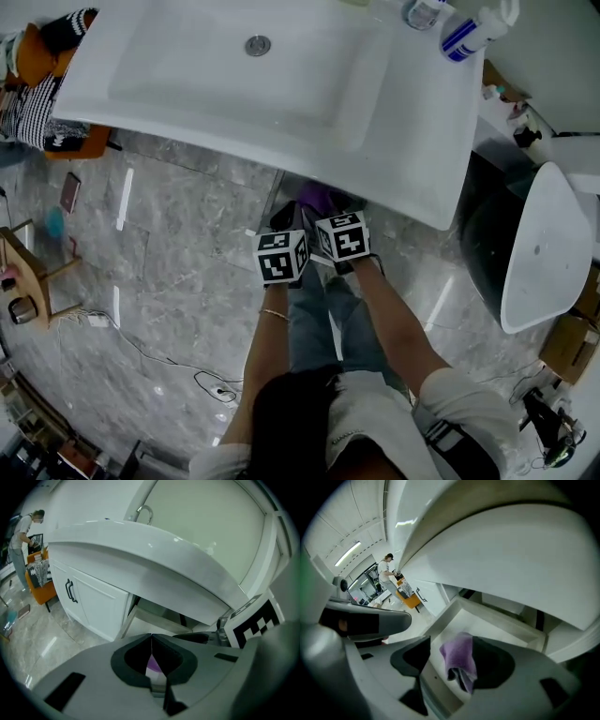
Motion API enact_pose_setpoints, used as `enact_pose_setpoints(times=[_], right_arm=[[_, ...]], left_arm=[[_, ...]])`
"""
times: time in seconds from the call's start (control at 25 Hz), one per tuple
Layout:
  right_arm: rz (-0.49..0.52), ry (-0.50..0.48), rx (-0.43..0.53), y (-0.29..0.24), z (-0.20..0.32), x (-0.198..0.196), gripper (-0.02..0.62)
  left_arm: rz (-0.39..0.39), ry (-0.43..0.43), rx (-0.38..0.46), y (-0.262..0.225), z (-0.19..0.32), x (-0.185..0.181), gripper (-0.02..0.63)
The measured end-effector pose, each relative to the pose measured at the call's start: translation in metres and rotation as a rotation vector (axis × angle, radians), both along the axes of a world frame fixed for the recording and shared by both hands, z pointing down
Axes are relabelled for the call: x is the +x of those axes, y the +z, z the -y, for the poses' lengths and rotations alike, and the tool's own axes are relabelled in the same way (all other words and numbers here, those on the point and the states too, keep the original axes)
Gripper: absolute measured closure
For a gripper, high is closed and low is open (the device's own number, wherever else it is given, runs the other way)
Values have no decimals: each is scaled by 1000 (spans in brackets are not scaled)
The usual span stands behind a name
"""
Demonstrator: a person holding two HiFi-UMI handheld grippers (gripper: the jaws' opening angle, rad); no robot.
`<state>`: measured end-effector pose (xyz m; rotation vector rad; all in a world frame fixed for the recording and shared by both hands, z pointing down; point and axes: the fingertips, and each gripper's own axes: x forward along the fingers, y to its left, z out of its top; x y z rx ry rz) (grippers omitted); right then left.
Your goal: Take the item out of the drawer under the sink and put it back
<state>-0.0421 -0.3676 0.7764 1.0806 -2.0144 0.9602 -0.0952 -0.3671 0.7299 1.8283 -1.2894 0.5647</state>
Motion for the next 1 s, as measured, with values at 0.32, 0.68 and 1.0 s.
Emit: enact_pose_setpoints(times=[0.32, 0.68, 1.0], right_arm=[[-59, 13, -52, 34, 8, 2, 324], [-161, -6, -88, 74, 13, 8, 319], [-210, -13, -123, 84, 16, 11, 434]], left_arm=[[6, 13, -37, 22, 5, -4, 601], [-32, -12, -37, 32, 11, -2, 601], [-38, -16, -40, 38, 16, -7, 601]])
